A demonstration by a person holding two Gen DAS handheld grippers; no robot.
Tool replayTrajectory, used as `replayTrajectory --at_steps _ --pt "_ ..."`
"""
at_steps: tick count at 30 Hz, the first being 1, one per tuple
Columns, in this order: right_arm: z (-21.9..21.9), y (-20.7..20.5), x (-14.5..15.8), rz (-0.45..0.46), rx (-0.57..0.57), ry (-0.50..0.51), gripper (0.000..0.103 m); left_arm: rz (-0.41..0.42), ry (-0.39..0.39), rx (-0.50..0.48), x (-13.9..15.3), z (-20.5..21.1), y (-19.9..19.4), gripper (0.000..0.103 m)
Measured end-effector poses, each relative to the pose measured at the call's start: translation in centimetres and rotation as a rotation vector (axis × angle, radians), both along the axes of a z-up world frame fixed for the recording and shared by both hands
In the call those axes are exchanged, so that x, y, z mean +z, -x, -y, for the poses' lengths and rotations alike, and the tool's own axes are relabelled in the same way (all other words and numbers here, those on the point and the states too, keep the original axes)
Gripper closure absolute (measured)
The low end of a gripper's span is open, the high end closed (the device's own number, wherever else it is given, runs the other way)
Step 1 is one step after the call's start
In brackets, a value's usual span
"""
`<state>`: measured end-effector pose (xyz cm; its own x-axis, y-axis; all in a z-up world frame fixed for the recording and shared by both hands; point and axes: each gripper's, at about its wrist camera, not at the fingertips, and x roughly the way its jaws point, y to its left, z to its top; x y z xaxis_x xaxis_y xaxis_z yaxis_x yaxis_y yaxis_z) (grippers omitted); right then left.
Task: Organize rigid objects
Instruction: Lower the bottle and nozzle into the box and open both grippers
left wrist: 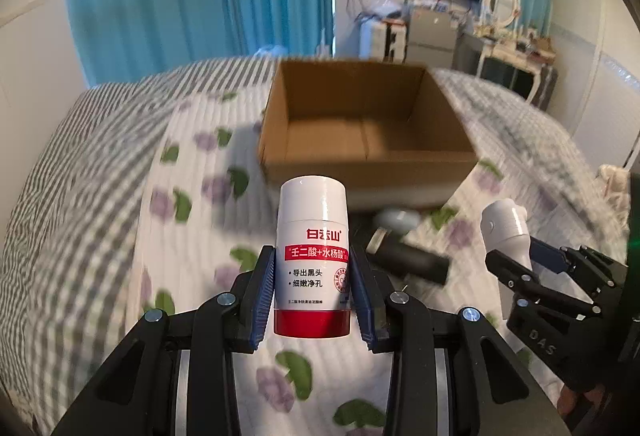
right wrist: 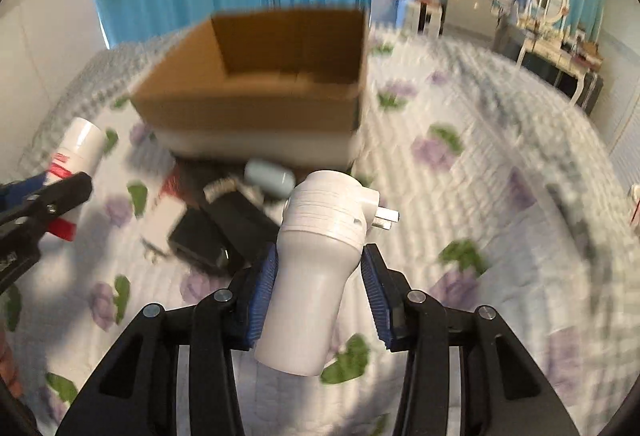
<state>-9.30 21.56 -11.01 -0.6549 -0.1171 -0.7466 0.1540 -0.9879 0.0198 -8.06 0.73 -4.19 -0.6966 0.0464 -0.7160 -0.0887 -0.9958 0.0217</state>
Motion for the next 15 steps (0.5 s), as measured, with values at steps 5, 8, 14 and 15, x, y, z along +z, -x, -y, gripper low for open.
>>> replayTrajectory --at_steps 5,8,14,15 --pt "0.0 1.8 6.4 -0.139 0.039 -0.013 0.06 -0.046 -0.013 -0.036 4.4 -0.6 3.2 0.067" --pt "0.4 3.4 10.1 -0.213 0.076 -0.017 0.06 -0.045 -0.016 -0.047 6.2 -0.9 6.5 0.067" --pt "1.7 9.0 12.4 -0.262 0.121 0.019 0.06 -0.013 0.053 -0.037 5.6 -1.6 13.3 0.067" --pt "1.9 10.0 12.3 -0.266 0.122 0.02 0.06 0.001 0.06 -0.031 5.0 -1.7 14.3 0.067"
